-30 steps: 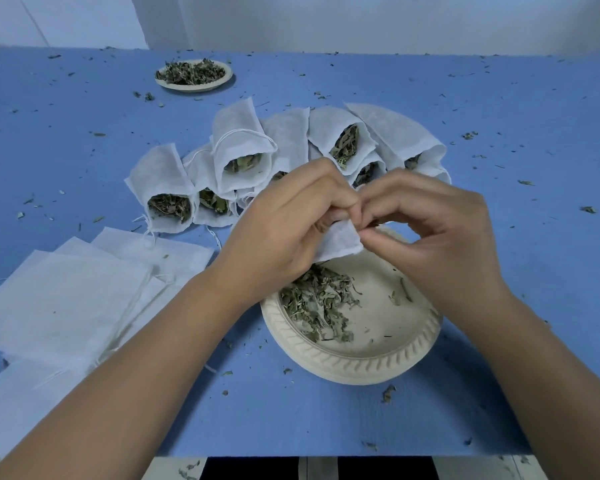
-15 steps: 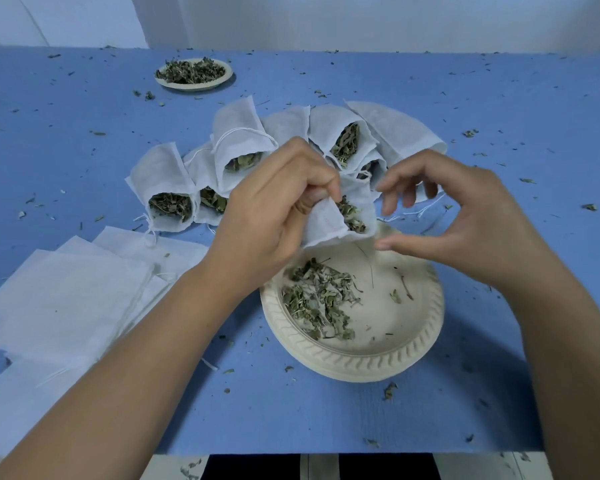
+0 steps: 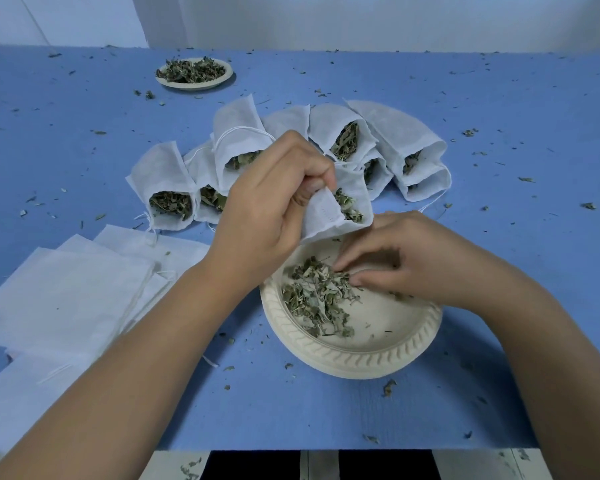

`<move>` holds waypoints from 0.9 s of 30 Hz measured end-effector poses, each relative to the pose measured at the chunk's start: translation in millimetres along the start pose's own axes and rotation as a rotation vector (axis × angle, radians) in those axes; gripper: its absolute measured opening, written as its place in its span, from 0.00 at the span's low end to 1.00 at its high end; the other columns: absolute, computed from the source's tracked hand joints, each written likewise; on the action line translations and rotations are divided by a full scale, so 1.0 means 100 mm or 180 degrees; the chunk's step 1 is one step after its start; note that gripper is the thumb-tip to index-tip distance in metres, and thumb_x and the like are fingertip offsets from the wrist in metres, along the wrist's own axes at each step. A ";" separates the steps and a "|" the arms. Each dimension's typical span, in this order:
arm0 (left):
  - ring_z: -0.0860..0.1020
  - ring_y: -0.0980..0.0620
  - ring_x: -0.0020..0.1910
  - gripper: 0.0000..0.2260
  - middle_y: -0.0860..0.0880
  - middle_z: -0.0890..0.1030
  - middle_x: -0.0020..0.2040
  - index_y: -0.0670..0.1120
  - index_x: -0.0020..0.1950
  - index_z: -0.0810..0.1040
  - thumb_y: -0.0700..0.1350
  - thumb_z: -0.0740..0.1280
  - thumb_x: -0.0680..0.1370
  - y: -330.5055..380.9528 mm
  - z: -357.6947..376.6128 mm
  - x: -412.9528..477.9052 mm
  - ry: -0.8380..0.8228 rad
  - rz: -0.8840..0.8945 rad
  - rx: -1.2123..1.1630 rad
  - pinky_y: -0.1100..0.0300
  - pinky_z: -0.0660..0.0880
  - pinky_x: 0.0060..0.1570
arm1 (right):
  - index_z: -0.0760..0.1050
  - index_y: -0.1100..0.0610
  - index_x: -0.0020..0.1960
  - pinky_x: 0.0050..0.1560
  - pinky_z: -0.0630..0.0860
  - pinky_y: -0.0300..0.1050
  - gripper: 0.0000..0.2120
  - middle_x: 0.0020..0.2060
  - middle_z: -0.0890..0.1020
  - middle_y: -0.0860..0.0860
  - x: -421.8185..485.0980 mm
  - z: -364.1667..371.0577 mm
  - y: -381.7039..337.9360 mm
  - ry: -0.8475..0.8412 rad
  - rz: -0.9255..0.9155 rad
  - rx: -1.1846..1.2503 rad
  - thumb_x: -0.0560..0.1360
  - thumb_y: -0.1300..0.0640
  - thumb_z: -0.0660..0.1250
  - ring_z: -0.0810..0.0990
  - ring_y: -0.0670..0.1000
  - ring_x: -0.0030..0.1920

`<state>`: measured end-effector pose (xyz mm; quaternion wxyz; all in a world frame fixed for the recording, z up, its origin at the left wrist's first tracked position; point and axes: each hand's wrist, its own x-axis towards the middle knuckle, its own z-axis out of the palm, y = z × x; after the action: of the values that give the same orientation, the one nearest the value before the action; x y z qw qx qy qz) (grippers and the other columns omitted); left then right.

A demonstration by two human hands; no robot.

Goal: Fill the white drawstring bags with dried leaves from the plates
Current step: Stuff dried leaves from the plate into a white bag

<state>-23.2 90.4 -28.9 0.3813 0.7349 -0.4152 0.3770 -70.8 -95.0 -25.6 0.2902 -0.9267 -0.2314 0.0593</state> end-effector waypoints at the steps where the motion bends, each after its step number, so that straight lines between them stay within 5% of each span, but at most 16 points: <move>1: 0.68 0.58 0.41 0.10 0.45 0.72 0.40 0.32 0.42 0.76 0.28 0.57 0.78 0.00 0.00 0.00 0.0007 0.0004 -0.0005 0.71 0.65 0.46 | 0.84 0.50 0.50 0.58 0.73 0.40 0.08 0.48 0.83 0.47 -0.01 0.01 -0.01 0.0024 -0.0021 0.0236 0.71 0.58 0.75 0.79 0.43 0.51; 4: 0.68 0.58 0.42 0.10 0.46 0.71 0.41 0.32 0.43 0.76 0.29 0.57 0.79 0.00 0.00 0.00 0.0046 -0.0011 -0.0014 0.71 0.65 0.46 | 0.80 0.49 0.55 0.55 0.74 0.44 0.14 0.52 0.80 0.46 -0.02 0.02 0.00 0.0176 0.0081 0.0295 0.70 0.47 0.73 0.78 0.44 0.51; 7: 0.68 0.58 0.41 0.10 0.45 0.71 0.40 0.32 0.42 0.76 0.29 0.57 0.79 0.00 0.00 0.00 0.0031 -0.0028 -0.0008 0.72 0.64 0.46 | 0.76 0.45 0.62 0.61 0.72 0.44 0.27 0.59 0.77 0.45 -0.01 0.05 -0.07 -0.0232 -0.0013 0.0146 0.65 0.39 0.73 0.74 0.45 0.59; 11: 0.69 0.56 0.40 0.10 0.46 0.71 0.41 0.32 0.43 0.77 0.29 0.56 0.78 0.00 0.01 0.00 0.0004 -0.0009 -0.0046 0.72 0.65 0.46 | 0.81 0.53 0.58 0.61 0.71 0.44 0.20 0.53 0.81 0.47 0.02 0.14 -0.13 -0.0368 -0.0541 0.0146 0.67 0.55 0.79 0.77 0.44 0.56; 16: 0.67 0.59 0.41 0.10 0.47 0.71 0.42 0.32 0.43 0.77 0.29 0.56 0.78 0.01 0.00 0.01 0.0023 -0.0022 -0.0027 0.72 0.64 0.46 | 0.84 0.57 0.48 0.52 0.76 0.52 0.13 0.44 0.84 0.50 0.01 0.10 -0.12 -0.0009 -0.0384 0.0381 0.67 0.71 0.74 0.82 0.51 0.46; 21: 0.69 0.57 0.41 0.10 0.47 0.71 0.42 0.32 0.43 0.77 0.28 0.57 0.78 -0.01 0.00 0.00 0.0104 -0.0006 0.0033 0.71 0.65 0.46 | 0.83 0.57 0.43 0.48 0.77 0.34 0.12 0.40 0.85 0.45 -0.06 -0.03 -0.10 0.0585 -0.0440 0.1616 0.66 0.71 0.75 0.83 0.44 0.44; 24: 0.68 0.60 0.42 0.10 0.47 0.71 0.42 0.32 0.43 0.77 0.27 0.57 0.78 -0.02 0.00 0.00 0.0099 -0.0020 0.0010 0.72 0.65 0.46 | 0.82 0.59 0.40 0.46 0.77 0.34 0.07 0.38 0.84 0.44 -0.07 -0.06 -0.09 0.1091 -0.0811 0.2303 0.63 0.66 0.74 0.83 0.43 0.42; 27: 0.67 0.61 0.43 0.11 0.48 0.71 0.43 0.32 0.42 0.77 0.29 0.57 0.79 -0.01 0.01 0.01 0.0002 0.0051 -0.0042 0.73 0.64 0.47 | 0.83 0.51 0.37 0.41 0.79 0.36 0.11 0.36 0.84 0.46 -0.04 -0.08 -0.11 0.1577 -0.0889 0.2879 0.58 0.63 0.79 0.83 0.45 0.38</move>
<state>-22.1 89.8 -28.8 0.3833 0.7289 -0.4234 0.3775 -76.9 -92.5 -12.9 0.7117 -0.6557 -0.2285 -0.1067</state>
